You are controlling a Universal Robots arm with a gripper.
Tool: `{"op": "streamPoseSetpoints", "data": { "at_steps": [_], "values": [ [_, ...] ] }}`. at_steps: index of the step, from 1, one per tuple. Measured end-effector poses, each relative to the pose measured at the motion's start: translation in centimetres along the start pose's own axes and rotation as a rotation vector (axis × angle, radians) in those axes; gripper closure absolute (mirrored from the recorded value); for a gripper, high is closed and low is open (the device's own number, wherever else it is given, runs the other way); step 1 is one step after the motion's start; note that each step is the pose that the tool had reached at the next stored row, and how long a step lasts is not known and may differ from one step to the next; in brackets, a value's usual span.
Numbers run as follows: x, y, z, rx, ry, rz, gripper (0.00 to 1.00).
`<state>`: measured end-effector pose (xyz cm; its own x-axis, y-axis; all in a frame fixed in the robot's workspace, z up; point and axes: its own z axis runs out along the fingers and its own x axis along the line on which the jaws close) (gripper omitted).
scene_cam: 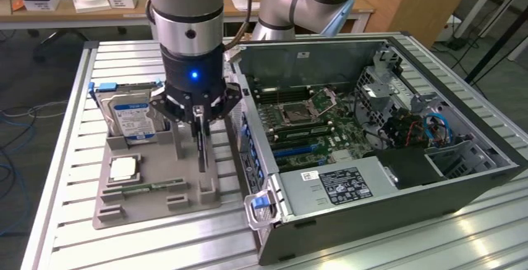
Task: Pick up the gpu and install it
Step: 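Pick up the gpu and move the gpu toward the slot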
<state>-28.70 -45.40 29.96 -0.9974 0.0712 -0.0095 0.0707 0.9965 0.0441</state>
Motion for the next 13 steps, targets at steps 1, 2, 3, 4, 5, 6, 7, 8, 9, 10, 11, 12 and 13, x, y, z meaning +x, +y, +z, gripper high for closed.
{"op": "streamPoseSetpoints", "data": {
  "at_steps": [1, 2, 3, 4, 5, 6, 7, 8, 9, 10, 11, 12, 13],
  "values": [
    [0.0, 0.01, -0.27, 0.0, 0.0001, -0.002, 0.74],
    [0.0, 0.02, -0.54, 0.0, 0.0001, -0.004, 0.74],
    [0.0, 0.04, -0.81, 0.0, 0.0003, -0.006, 0.74],
    [0.0, 0.05, -1.09, 0.0, 0.0004, -0.009, 0.74],
    [0.0, 0.06, -1.39, -0.0001, 0.0004, -0.01, 0.74],
    [0.0, 0.07, -1.68, -0.0001, 0.0005, -0.012, 0.74],
    [0.0, 0.09, -1.95, -0.0002, 0.0006, -0.014, 0.74],
    [0.0, 0.1, -2.25, -0.0001, 0.0007, -0.016, 0.74],
    [0.0, 0.11, -2.57, -0.0001, 0.0007, -0.016, 0.74],
    [0.0, 0.13, -2.95, -0.0001, 0.0007, -0.017, 0.74],
    [0.0, 0.15, -3.31, -0.0002, 0.0008, -0.017, 0.74],
    [0.0, 0.17, -3.69, -0.0002, 0.0007, -0.017, 0.74],
    [0.0, 0.18, -4.09, -0.0001, 0.0007, -0.017, 0.74]
  ]
}}
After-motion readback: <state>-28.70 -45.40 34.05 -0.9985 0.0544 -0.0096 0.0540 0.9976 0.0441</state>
